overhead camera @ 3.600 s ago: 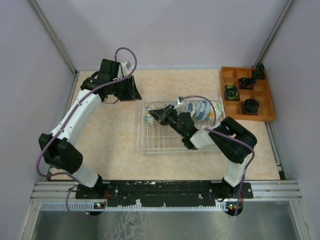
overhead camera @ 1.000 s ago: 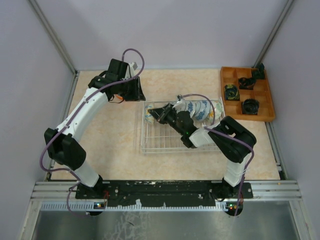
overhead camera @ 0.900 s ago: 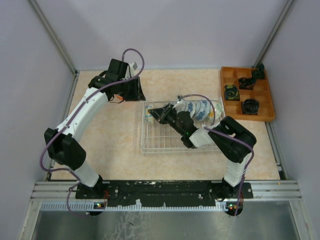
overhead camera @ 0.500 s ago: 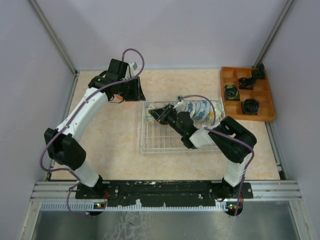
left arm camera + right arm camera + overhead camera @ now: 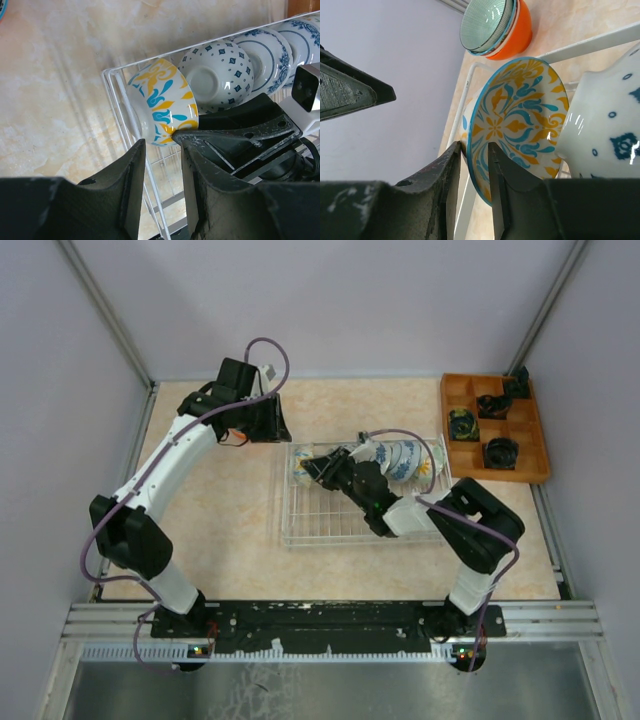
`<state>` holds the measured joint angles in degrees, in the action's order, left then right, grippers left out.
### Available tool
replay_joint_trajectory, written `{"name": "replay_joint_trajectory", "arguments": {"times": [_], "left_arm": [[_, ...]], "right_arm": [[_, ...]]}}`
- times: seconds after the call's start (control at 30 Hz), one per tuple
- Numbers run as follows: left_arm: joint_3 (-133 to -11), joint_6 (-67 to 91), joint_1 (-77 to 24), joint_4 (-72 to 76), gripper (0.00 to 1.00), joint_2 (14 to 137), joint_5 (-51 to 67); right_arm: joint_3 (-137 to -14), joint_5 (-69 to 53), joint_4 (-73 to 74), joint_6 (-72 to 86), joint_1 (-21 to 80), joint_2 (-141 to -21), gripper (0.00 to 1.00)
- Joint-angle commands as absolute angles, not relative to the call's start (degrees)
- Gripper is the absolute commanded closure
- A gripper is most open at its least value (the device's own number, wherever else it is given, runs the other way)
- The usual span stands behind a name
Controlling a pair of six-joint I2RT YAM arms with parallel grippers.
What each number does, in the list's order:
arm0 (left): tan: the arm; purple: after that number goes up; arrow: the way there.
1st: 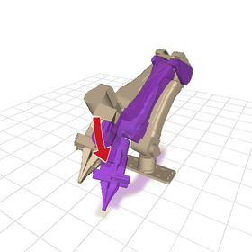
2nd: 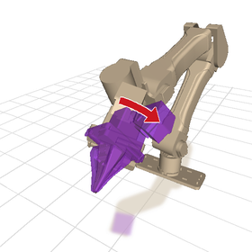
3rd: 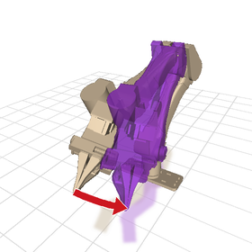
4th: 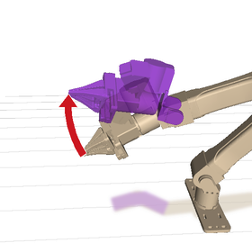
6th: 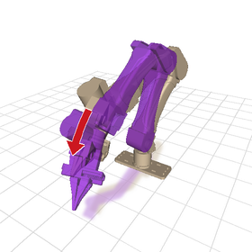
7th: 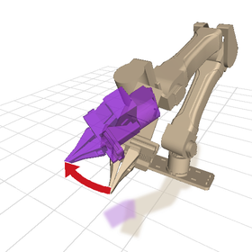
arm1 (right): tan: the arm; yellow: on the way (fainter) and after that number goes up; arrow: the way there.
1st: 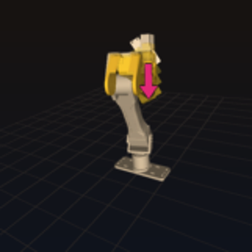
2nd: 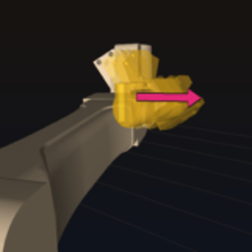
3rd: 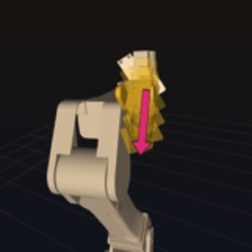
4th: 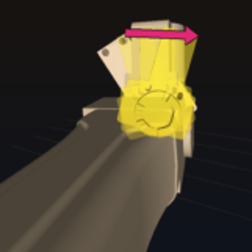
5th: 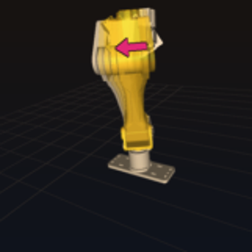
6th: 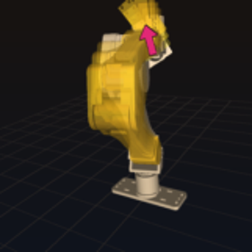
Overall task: Load the bowls into the dish rack
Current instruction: Place the bowl in the dish rack.
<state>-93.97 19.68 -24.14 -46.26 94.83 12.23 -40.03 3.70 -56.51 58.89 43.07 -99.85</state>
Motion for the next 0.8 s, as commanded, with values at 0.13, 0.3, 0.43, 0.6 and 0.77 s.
{"name": "replay_joint_trajectory", "arguments": {"times": [0.13,0.3,0.43,0.6,0.77], "left_arm": [[-96.0,20.0,-24.8,-46.1,0.59,95.6,12.7],[-96.2,20.2,-24.9,-46.1,0.59,95.7,12.7],[-96.2,20.2,-25.2,-46.1,0.59,95.8,12.7],[-96.5,20.4,-25.4,-46.1,0.59,96.0,12.7],[-96.5,20.6,-25.8,-46.1,0.60,96.1,12.5]], "right_arm": [[-40.4,8.3,-49.0,55.9,43.2,-95.2,0.69],[-40.8,9.2,-44.5,55.2,43.2,-91.6,0.67],[-41.8,9.6,-41.1,54.3,43.2,-90.1,0.58],[-43.2,10.0,-37.6,52.5,43.2,-88.7,0.59],[-44.1,10.0,-36.1,51.6,43.5,-88.1,0.64]]}}
